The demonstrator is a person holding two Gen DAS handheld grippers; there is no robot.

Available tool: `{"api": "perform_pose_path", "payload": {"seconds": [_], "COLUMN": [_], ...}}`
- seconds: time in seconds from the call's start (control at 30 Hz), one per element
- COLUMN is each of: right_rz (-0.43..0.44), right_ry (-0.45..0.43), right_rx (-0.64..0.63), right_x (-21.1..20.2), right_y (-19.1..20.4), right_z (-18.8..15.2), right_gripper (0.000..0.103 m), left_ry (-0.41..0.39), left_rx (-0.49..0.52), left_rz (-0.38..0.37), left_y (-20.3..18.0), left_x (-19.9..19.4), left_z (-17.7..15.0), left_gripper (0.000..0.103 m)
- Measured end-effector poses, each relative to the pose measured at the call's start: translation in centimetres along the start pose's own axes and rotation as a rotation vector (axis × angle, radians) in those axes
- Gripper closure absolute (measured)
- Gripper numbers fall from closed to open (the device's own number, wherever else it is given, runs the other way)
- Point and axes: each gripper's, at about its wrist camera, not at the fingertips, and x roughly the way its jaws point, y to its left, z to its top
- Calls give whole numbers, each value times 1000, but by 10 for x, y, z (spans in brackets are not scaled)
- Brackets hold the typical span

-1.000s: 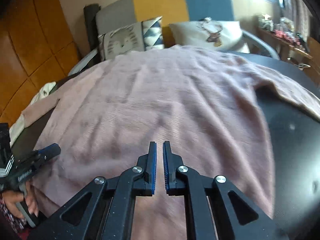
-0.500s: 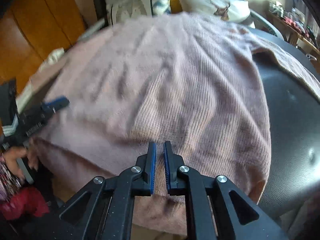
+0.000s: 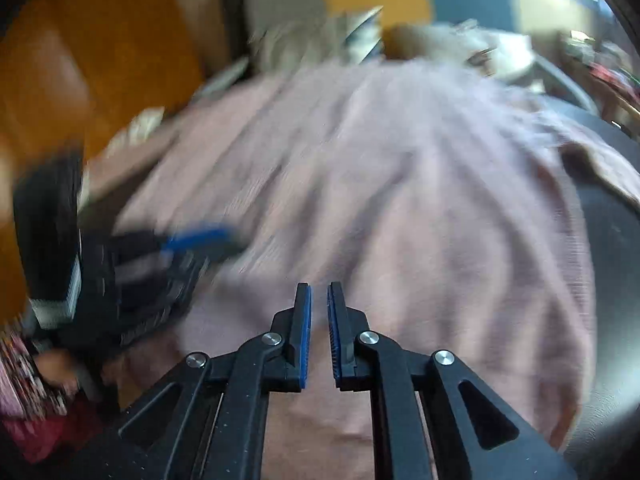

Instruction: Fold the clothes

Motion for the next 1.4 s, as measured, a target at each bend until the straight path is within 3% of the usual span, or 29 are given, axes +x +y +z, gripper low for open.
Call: {"api": "perform_pose_path", "payload": {"seconds": [0.07,0.2,0.33,0.43,0.57,0.73,1.07,1.4], "right_rz": [-85,-257,-260,-275,-180,-208,-253,-355], "right_ry": [-62,6,-38,-24,-98,-22,-47,38], "right_rx": [90,176,183,165,237,176,136,121], "right_x": [-10,-1,-10,-8,-14,26,21,76], "right_y": [-31,-80,-98,-93,-100,-110,-120,-163], "right_z": [6,-2,-24,-13,-1,26,47,99], "right_gripper": [94,94,94,94,93,93,92,87], "left_ry": [-21,-34,-43,-42,-51,-56,-60,-69], "left_rx": [16,4,-48,-68,-54,-67,-130,-147], "left_rz": [-3,-25,-79,-99,-82,-101,-164,-183], "left_y": [0,3,12,15,12,15,27,32], "left_x": [-2,-3,-3,-2,-3,-4,-3,-3], "left_z": [-4,-7,-9,-9,-11,-13,-15,-18], "left_gripper": [87,87,87,88,88,87,88,88]}}
